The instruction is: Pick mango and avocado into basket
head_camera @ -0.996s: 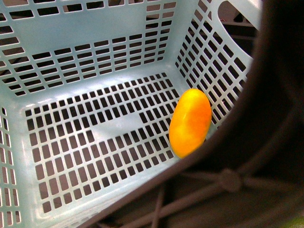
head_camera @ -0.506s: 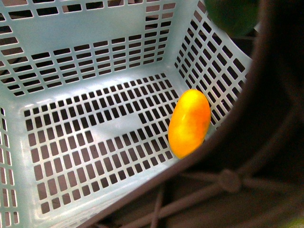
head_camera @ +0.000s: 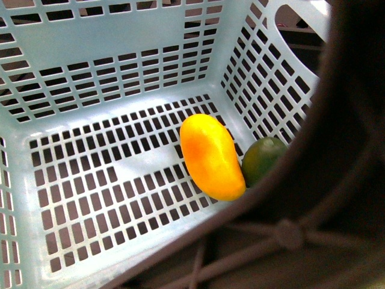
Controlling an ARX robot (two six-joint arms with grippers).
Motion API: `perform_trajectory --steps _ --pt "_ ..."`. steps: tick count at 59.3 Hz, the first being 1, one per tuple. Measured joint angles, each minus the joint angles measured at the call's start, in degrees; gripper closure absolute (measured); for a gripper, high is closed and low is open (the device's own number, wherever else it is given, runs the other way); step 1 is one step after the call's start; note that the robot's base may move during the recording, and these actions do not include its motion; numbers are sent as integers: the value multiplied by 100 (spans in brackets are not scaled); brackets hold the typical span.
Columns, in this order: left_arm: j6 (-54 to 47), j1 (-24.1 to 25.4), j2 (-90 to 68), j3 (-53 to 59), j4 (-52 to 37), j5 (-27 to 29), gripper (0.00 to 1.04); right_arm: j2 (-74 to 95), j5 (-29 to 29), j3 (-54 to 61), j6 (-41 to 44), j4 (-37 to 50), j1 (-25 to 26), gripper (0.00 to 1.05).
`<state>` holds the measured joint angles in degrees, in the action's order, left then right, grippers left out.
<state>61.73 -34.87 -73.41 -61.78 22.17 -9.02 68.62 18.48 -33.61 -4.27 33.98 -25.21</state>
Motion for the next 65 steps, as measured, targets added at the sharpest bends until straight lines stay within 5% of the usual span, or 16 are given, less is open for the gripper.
perform_trajectory --steps 8,16,28,59,65 --pt "4 0 0 -2 2 -2 98 -487 267 708 221 389 356 46" --pt "7 0 0 0 2 0 98 -1054 -188 1506 350 455 793 74" --pt "2 0 0 0 0 4 98 -1652 -586 2035 387 450 1189 102" --pt "2 0 0 0 2 4 98 -3115 -1276 2894 411 -184 1926 103" --pt "4 0 0 0 2 4 98 -3467 -1794 2997 411 -426 2374 103"
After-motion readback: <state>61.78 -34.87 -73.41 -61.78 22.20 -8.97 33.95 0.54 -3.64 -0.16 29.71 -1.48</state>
